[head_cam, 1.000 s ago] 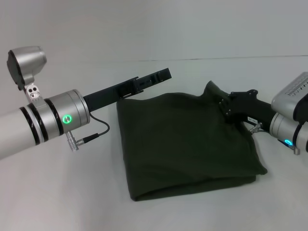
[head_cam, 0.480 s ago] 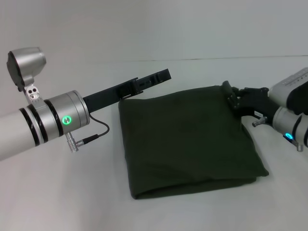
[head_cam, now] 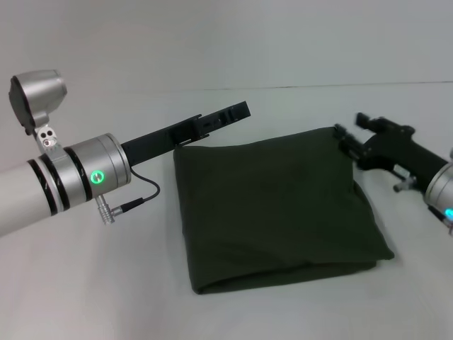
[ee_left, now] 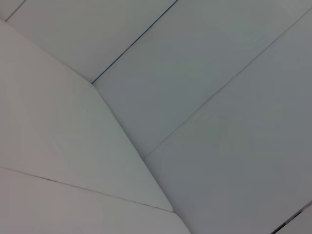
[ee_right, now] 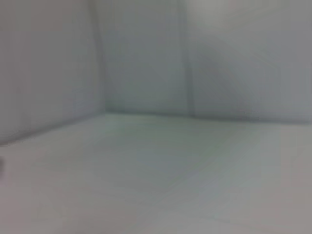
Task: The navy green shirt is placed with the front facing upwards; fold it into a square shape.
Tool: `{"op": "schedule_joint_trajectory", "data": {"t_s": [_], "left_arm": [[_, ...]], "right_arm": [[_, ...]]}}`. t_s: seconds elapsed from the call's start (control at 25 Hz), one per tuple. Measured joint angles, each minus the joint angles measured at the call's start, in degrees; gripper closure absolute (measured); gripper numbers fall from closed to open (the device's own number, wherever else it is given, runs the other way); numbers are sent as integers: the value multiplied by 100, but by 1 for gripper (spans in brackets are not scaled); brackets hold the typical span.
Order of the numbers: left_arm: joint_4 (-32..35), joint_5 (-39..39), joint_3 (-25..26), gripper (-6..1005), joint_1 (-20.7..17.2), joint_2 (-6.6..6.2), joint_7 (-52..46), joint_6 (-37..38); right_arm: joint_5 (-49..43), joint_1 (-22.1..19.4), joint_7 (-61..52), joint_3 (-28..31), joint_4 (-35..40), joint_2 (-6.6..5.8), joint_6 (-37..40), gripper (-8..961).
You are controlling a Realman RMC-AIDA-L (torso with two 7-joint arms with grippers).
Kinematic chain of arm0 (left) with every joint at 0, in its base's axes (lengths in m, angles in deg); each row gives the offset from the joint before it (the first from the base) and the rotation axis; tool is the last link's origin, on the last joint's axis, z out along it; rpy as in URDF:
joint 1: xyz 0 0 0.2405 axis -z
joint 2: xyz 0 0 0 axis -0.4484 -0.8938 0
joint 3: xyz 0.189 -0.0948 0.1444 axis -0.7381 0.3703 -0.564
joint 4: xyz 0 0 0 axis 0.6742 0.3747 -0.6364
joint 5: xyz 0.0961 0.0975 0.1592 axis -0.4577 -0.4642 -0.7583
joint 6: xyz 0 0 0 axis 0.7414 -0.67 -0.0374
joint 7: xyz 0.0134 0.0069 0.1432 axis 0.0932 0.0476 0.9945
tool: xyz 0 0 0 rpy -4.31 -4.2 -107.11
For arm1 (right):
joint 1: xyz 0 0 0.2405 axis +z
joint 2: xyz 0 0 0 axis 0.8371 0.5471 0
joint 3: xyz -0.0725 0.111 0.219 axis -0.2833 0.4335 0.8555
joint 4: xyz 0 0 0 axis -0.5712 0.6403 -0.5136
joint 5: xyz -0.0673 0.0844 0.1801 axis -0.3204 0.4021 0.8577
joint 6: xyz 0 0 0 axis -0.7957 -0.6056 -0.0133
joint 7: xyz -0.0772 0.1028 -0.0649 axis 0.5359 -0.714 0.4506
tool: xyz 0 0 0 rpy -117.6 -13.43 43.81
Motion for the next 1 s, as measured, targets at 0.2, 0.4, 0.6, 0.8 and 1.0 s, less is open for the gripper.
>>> {"op": "schedule_joint_trajectory", "data": {"t_s": [0.2, 0.4, 0.6, 0.8, 1.0], "left_arm": [[0, 0, 3, 92, -8, 0, 44, -2], [0, 0, 3, 93, -10, 0, 59, -1], [1, 0, 3, 93, -28, 3, 62, 5], [0, 0, 3, 93, -35, 9, 68, 8], [1, 0, 3, 93, -55, 9, 83, 10]], "right_arm": [[-261, 1, 18, -424, -31, 14, 255, 455], [-295, 143, 38, -708, -228, 52, -408, 450], [-272, 160, 19, -679, -329, 53, -874, 453], [-264, 86, 9, -595, -361, 46, -974, 454], [-256, 35, 5, -278, -358, 29, -981, 453]]}}
